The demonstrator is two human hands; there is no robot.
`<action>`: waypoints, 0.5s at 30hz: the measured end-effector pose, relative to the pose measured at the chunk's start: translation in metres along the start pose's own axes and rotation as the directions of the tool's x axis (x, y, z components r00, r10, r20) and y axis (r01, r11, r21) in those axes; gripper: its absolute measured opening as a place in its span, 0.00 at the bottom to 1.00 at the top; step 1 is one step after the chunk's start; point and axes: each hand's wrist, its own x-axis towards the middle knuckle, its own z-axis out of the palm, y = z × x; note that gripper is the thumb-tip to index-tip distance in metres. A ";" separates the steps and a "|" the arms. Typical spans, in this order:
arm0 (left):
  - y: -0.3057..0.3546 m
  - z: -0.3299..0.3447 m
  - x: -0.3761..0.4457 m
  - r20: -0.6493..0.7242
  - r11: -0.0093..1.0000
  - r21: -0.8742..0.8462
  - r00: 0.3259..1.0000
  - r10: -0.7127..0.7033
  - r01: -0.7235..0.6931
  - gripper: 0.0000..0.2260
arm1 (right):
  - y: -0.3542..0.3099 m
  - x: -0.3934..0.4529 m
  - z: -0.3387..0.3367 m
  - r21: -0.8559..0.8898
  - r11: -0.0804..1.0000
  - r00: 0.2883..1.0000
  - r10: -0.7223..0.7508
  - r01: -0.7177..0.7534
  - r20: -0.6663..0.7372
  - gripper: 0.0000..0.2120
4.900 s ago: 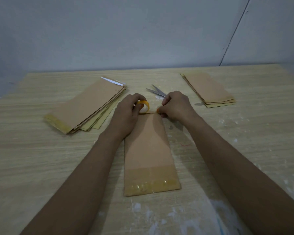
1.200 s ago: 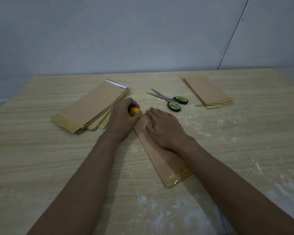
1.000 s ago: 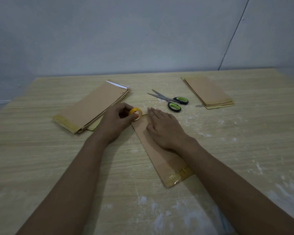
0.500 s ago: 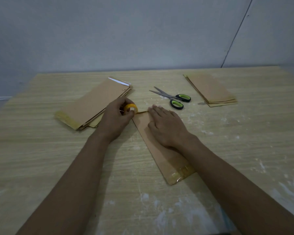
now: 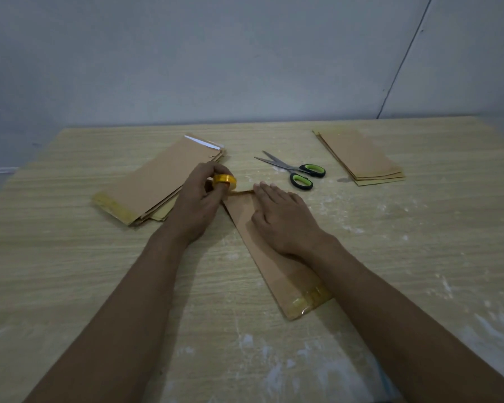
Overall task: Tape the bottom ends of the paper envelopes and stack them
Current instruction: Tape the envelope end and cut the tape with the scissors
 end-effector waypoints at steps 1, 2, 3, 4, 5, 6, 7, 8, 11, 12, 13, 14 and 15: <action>0.001 0.000 0.000 -0.011 1.000 -0.019 1.000 -0.013 0.013 0.07 | 0.000 0.000 0.000 -0.001 1.000 1.000 -0.002 0.002 0.000 0.28; 0.002 0.001 0.001 -0.021 0.998 -0.048 0.999 -0.037 0.035 0.08 | 0.000 0.000 0.000 -0.001 1.000 1.000 -0.003 0.003 -0.001 0.28; 0.002 0.000 0.001 -0.026 0.996 -0.074 0.998 -0.061 0.059 0.08 | 0.001 0.000 0.000 0.001 1.000 1.000 -0.005 0.005 -0.003 0.28; 0.002 0.001 0.001 -0.021 0.993 -0.089 0.997 -0.080 0.078 0.08 | 0.001 0.000 0.001 0.002 1.000 1.000 -0.006 0.006 -0.005 0.28; 0.001 0.001 0.002 -0.010 0.991 -0.092 0.996 -0.094 0.092 0.08 | 0.001 0.001 0.001 0.002 1.000 1.000 -0.006 0.006 -0.006 0.28; 0.002 0.001 0.002 0.002 0.991 -0.086 0.995 -0.103 0.103 0.07 | 0.001 0.001 0.001 0.000 1.000 1.000 -0.005 0.005 -0.006 0.28; 0.001 0.002 0.002 0.007 0.990 -0.079 0.993 -0.114 0.114 0.07 | 0.001 0.002 0.001 -0.003 1.000 1.000 -0.004 0.004 -0.004 0.28; 0.000 0.002 0.002 0.006 0.989 -0.072 0.992 -0.127 0.127 0.07 | 0.001 0.002 0.002 -0.004 1.000 1.000 -0.003 0.003 -0.001 0.28; -0.001 0.003 0.002 -0.018 0.988 -0.040 0.988 -0.150 0.150 0.07 | 0.002 0.001 0.002 0.009 1.000 1.000 -0.005 0.005 -0.002 0.28; -0.001 0.002 0.002 -0.025 0.988 -0.029 0.988 -0.151 0.151 0.07 | 0.002 0.001 0.002 0.015 1.000 1.000 -0.007 0.007 -0.003 0.28; 0.000 0.003 0.002 -0.029 0.988 -0.017 0.988 -0.153 0.152 0.07 | 0.002 0.001 0.001 0.017 1.000 1.000 -0.009 0.009 -0.004 0.28; 0.001 0.003 0.002 -0.034 0.988 -0.002 0.987 -0.157 0.157 0.07 | 0.003 0.001 0.001 0.015 1.000 1.000 -0.013 0.013 -0.005 0.27; 0.002 0.003 0.002 -0.044 0.986 0.017 0.986 -0.163 0.164 0.06 | 0.003 0.001 0.001 0.012 1.000 1.000 -0.016 0.016 -0.005 0.27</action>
